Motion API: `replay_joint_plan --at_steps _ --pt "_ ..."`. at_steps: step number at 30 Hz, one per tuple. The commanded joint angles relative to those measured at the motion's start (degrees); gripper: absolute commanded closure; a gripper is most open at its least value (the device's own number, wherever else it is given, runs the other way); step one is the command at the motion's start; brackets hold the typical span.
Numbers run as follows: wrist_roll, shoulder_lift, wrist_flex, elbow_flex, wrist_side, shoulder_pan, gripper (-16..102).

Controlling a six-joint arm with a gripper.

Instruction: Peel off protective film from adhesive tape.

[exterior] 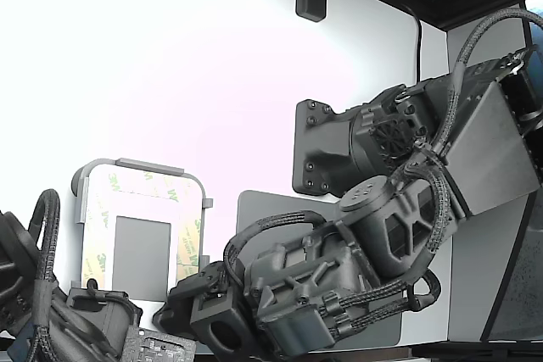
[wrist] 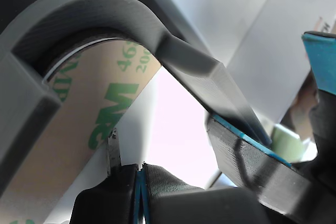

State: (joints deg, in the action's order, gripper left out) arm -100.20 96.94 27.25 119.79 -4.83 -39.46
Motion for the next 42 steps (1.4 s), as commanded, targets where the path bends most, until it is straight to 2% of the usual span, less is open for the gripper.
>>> replay_joint_plan --at_steps 1,21,42 --pt "0.2 1.1 0.0 -1.8 0.0 0.3 97" --pt "0.2 0.6 1.2 -3.8 0.3 0.2 97" --pt "-1.7 0.0 -1.8 -1.8 0.6 0.6 97"
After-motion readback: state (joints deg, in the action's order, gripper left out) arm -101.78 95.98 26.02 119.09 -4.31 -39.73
